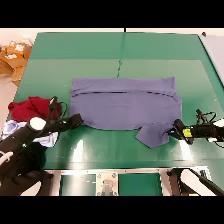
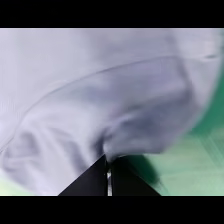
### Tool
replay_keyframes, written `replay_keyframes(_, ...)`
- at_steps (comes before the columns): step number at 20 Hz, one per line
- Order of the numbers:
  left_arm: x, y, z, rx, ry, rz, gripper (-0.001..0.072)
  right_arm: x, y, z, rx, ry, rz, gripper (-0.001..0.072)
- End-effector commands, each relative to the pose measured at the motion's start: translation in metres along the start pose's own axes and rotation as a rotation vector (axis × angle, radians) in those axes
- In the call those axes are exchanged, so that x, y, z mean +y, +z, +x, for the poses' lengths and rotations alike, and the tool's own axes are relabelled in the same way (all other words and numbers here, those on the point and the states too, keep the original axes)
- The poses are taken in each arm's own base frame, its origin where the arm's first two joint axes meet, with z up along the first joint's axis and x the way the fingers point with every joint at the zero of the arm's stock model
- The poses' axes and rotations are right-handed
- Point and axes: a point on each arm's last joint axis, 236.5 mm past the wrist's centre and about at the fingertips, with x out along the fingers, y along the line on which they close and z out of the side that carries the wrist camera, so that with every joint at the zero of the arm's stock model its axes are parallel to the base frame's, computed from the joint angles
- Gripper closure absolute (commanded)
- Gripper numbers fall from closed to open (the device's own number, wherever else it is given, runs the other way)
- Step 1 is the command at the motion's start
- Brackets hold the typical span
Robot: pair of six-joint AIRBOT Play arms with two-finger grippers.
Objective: Fold the shirts.
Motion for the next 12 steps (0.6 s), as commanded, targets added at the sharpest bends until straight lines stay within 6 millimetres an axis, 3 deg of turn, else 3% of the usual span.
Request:
replay_keyframes(1,0.006,-0.021,-0.015,0.169,0.100,0.135,0.0684,0.001,-0.001,-0.020,0.020,-0.043,-0.038,0.0695)
replay_keyframes(4,0.040,-0.047,-0.038,0.340,0.271,0.197,0.0684,-0.037,0.001,-0.062,-0.022,-0.281,-0.002,0.0695)
replay_keyframes(6,0.040,-0.060,-0.049,0.391,0.276,0.207,0.0685,-0.052,-0.007,-0.081,-0.042,-0.368,0.011,0.0695)
replay_keyframes(9,0.029,-0.047,-0.056,0.325,0.257,0.249,0.0685,-0.047,-0.007,-0.091,-0.094,-0.363,0.001,0.0695)
replay_keyframes(12,0.004,-0.013,-0.056,0.234,0.218,0.313,0.0685,-0.013,0.007,-0.092,-0.146,-0.240,-0.033,0.0695)
